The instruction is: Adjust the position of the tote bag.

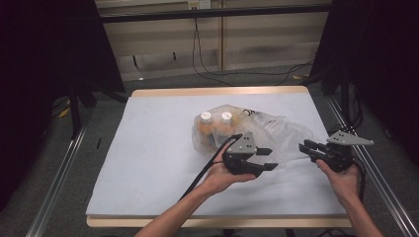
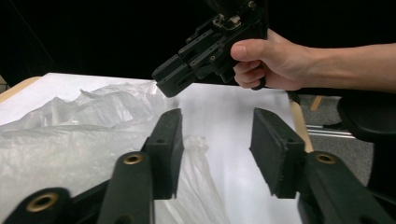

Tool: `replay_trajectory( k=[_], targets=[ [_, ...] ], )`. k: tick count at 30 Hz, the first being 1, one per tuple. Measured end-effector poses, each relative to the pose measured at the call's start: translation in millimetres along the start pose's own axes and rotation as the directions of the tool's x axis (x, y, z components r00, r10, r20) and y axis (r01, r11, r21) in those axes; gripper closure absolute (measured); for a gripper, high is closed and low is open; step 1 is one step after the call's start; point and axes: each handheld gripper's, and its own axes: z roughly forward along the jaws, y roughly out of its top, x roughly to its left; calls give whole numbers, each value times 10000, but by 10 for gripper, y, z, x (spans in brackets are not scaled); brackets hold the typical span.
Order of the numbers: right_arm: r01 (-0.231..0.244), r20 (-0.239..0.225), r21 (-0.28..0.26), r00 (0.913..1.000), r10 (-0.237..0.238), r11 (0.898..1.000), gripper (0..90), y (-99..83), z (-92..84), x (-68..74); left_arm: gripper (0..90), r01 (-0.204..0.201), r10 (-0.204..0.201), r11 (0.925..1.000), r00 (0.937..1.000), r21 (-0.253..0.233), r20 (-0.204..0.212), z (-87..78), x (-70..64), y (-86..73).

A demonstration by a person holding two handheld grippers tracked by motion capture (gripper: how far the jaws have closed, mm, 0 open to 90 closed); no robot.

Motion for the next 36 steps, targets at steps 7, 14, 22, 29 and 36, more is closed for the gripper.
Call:
replay_trajectory(
  k=[7, 14, 22, 29, 36],
  targets=[
    [7, -30, 289, 10000, -6, 9996, 662, 21, 160, -70, 460, -117, 148, 9892, 9997, 1463, -203, 262, 41, -179],
    [61, 85, 594, 9999, -66, 9982, 629, 16, 260, -140, 474, -179, 344, 9708, 9973, 2393, -649, 367, 115, -376],
    [29, 410, 1201, 9991, -79, 9928, 586, -59, 400, -278, 494, 66, 305, 9371, 9944, 3491, -1008, 472, 257, -555],
    [170, 449, 1588, 9987, -244, 9872, 510, -120, 480, -281, 510, 541, -202, 9413, 9944, 3333, -1042, 545, 305, -644],
    [211, 556, 1893, 9979, -322, 9817, 430, -142, 500, -292, 573, 1015, -769, 9411, 9931, 3225, -883, 546, 341, -658]
  ],
)
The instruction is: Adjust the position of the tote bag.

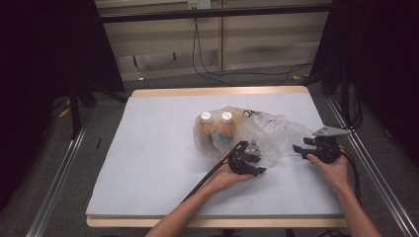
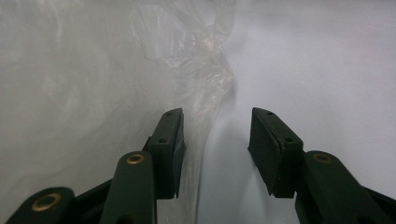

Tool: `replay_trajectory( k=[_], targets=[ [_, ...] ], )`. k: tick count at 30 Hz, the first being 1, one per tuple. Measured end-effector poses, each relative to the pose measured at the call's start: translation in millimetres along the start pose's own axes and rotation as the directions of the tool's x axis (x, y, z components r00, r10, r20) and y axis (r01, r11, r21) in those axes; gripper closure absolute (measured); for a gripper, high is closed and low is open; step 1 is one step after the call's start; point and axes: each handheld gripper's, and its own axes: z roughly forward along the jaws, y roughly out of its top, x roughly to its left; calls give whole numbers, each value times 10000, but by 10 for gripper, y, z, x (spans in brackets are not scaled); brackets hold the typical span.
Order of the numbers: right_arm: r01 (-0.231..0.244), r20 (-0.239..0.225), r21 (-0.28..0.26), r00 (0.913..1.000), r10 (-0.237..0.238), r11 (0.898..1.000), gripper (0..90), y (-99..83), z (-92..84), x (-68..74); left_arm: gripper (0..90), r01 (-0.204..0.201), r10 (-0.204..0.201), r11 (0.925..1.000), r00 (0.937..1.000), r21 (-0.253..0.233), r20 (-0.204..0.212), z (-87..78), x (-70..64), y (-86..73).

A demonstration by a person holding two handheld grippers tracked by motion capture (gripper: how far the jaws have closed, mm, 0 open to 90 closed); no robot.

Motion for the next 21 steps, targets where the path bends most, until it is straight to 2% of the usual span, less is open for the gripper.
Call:
replay_trajectory(
  k=[2, 3, 5, 8, 10, 11, 13, 15, 17, 18, 19, 20, 21],
  targets=[
    [91, 44, 120, 9999, -92, 9999, 423, -6, 6, 5, 609, 101, -101, 9999, 9999, 7, 3, -1, 17, 2],
    [52, 60, 184, 10000, -53, 9998, 419, -9, 7, 4, 610, 290, -290, 9996, 9996, -50, 35, 2, 24, 2],
    [73, 144, 295, 9999, -78, 9995, 419, -21, 17, -15, 612, 334, -333, 9994, 9994, -87, 126, -1, 39, 17],
    [-8, 190, 421, 9998, 0, 9991, 418, -34, 38, -33, 611, 247, -243, 9994, 9995, -242, 195, -9, 37, 55],
    [-21, 76, 680, 10000, 16, 9977, 430, -48, 77, -39, 612, 394, -359, 9967, 9981, -707, 493, -16, 32, 101],
    [-31, 61, 763, 10000, 26, 9971, 435, -57, 96, -32, 610, 220, -199, 9975, 9993, -669, 315, -20, 20, 136],
    [-14, -9, 695, 10000, 14, 9976, 503, -51, 101, -27, 595, 114, -92, 9980, 9993, -622, 350, 9, 16, 170],
    [-30, -3, 676, 10000, 30, 9977, 528, -54, 102, -18, 572, 205, -198, 9989, 9997, -431, 152, 82, 15, 176],
    [5, -123, 638, 9999, 3, 9980, 593, -51, 103, -11, 509, 281, -276, 9993, 9994, -253, 205, 136, 36, 175],
    [5, -123, 638, 9999, 3, 9980, 593, -51, 103, -11, 509, 377, -372, 9991, 9990, -198, 232, 174, 45, 173],
    [-133, -148, 653, 9998, 142, 9978, 659, -52, 98, -9, 495, 345, -346, 9994, 9993, 24, 112, 198, 63, 179],
    [-133, -148, 653, 9998, 142, 9978, 659, -52, 98, -9, 499, 345, -346, 9994, 9993, 24, 112, 198, 63, 179],
    [-154, -156, 616, 9997, 164, 9980, 704, -54, 99, -11, 503, 542, -543, 9985, 9985, -85, -48, 214, 70, 179]
  ],
)
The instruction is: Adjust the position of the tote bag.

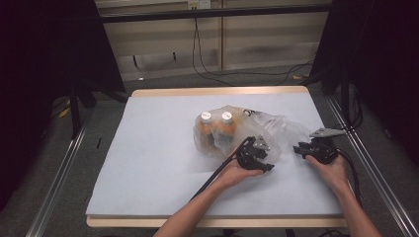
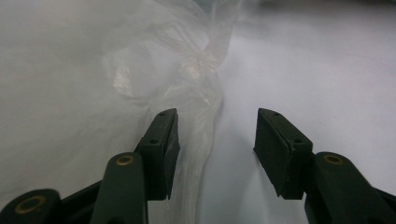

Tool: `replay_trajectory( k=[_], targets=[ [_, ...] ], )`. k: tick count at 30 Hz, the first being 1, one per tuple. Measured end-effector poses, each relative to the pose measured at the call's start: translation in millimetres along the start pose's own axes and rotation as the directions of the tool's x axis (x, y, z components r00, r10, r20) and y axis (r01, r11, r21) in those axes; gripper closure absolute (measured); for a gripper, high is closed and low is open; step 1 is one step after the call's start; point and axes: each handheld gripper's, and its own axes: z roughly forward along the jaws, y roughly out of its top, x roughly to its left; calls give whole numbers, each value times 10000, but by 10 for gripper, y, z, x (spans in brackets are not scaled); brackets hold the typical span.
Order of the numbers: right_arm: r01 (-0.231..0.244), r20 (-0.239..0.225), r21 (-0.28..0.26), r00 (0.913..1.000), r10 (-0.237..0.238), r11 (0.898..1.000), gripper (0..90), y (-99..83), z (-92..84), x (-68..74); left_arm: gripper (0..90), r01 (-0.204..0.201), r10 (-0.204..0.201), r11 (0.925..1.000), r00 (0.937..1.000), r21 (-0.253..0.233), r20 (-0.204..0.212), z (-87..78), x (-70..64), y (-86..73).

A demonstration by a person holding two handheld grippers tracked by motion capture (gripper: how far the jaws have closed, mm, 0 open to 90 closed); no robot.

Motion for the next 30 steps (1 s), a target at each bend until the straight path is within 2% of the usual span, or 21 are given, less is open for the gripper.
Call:
replay_trajectory(
  k=[2, 3, 5, 6, 7, 8, 9, 10, 12, 13, 16, 19, 20, 23, 24, 27, 29, 30],
  targets=[
    [-4, -39, -6, 10000, 4, 10000, 739, 0, -1, 0, 518, 196, -195, 9997, 9998, -111, 77, 8, 41, 4],
    [9, -99, -14, 10000, -9, 10000, 770, 0, -1, 0, 549, 97, -97, 10000, 10000, -8, 23, 3, 55, 8],
    [55, -251, -57, 9997, -57, 10000, 837, 2, 4, -3, 666, 218, -217, 9997, 9994, 49, -276, -6, 79, 13],
    [0, -291, -14, 9996, 0, 10000, 859, 2, 2, 2, 726, 218, -217, 9997, 9994, 49, -276, -6, 79, 13],
    [0, -291, -14, 9996, 0, 10000, 859, 2, 2, 2, 726, 302, -299, 9995, 9992, 119, -255, -13, 103, 12],
    [-18, -389, 2, 9992, 18, 10000, 888, 4, 3, 9, 812, 498, -496, 9987, 9986, 129, -188, -23, 128, 6],
    [-18, -389, 2, 9992, 18, 10000, 888, 4, 3, 9, 864, 498, -496, 9987, 9986, 129, -188, -23, 128, 6],
    [-28, -387, -1, 9992, 28, 10000, 899, 4, 3, 12, 864, 592, -593, 9982, 9982, 63, 38, -23, 134, -3],
    [-46, -428, 11, 9991, 47, 10000, 900, 5, 4, 11, 899, 536, -536, 9985, 9986, 76, 29, -28, 128, -2],
    [-69, -469, 54, 9989, 71, 10000, 900, 10, 0, 9, 900, 609, -610, 9981, 9980, 100, 168, -36, 108, -1],
    [-61, -447, 70, 9990, 64, 10000, 900, 10, -6, 15, 900, 505, -507, 9987, 9980, 58, 375, -53, 81, 2],
    [58, -576, -12, 9983, -59, 10000, 828, 8, -30, 19, 900, 406, -405, 9992, 9980, -8, 479, -105, 29, 25],
    [48, -545, -247, 9985, -62, 9997, 753, 20, -73, 18, 900, 374, -361, 9991, 9977, -219, 571, -150, 0, 43],
    [-69, -489, -512, 9988, 44, 9987, 703, 30, -134, 6, 900, 375, -345, 9984, 9970, -411, 700, -204, -26, 56],
    [-152, -320, -658, 9994, 131, 9977, 625, 31, -187, -16, 900, 292, -251, 9980, 9970, -559, 739, -259, -60, 62],
    [-316, -215, -807, 9993, 299, 9962, 615, 26, -250, -47, 900, 176, -120, 9971, 9971, -737, 753, -326, -76, 68],
    [-384, 39, -961, 9992, 390, 9946, 570, 21, -317, -77, 900, 151, -85, 9963, 9969, -848, 782, -387, -88, 73],
    [-486, 241, -1094, 9984, 515, 9928, 513, 6, -357, -105, 900, 135, -58, 9958, 9964, -910, 848, -404, -91, 72]
  ],
)
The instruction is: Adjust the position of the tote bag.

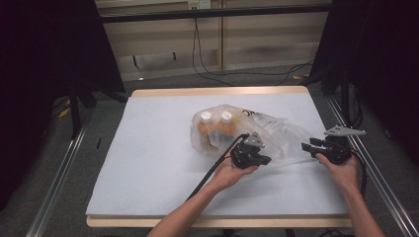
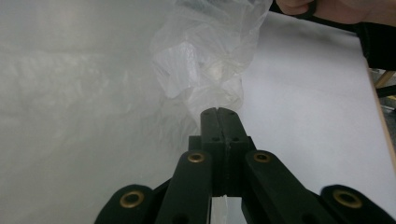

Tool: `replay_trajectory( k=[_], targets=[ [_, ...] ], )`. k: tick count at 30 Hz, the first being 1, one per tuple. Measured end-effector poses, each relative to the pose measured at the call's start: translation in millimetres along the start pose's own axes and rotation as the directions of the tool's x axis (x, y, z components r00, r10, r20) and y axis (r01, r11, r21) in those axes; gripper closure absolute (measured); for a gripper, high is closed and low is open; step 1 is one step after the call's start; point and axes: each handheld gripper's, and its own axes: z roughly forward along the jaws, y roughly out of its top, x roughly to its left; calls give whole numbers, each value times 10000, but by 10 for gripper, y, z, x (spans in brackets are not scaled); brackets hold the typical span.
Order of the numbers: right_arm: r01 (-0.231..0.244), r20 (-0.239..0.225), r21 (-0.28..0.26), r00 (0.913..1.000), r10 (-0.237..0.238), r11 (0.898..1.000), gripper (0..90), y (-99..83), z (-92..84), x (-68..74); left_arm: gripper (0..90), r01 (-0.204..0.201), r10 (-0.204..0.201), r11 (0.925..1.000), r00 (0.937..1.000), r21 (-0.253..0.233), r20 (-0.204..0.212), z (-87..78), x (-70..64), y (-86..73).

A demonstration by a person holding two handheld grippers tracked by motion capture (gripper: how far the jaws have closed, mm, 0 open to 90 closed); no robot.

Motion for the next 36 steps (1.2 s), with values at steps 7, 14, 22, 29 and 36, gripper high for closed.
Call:
replay_trajectory(
  k=[7, 14, 22, 29, 36],
  targets=[
    [-419, 639, 471, 9972, 388, 9980, 359, -154, 9, -130, 900, -154, 155, 9998, 9998, -126, 83, -139, -46, -30],
    [49, 579, 1103, 9983, -114, 9939, 565, -212, 91, -95, 900, -30, 48, 9979, 9996, -649, 276, -251, -34, 18],
    [85, 202, 1111, 9997, -108, 9938, 882, -192, 98, -61, 900, -72, 102, 9910, 9997, -1337, 220, -468, -31, 113],
    [27, -396, 21, 9992, -26, 10000, 895, -73, 4, 3, 900, -95, 143, 9872, 9995, -1595, 289, -576, -2, 100],
    [-284, -951, -963, 9953, 192, 9950, 898, 32, -102, 63, 900, -257, 326, 9811, 9989, -1918, 329, -685, -26, 73]
  ],
)
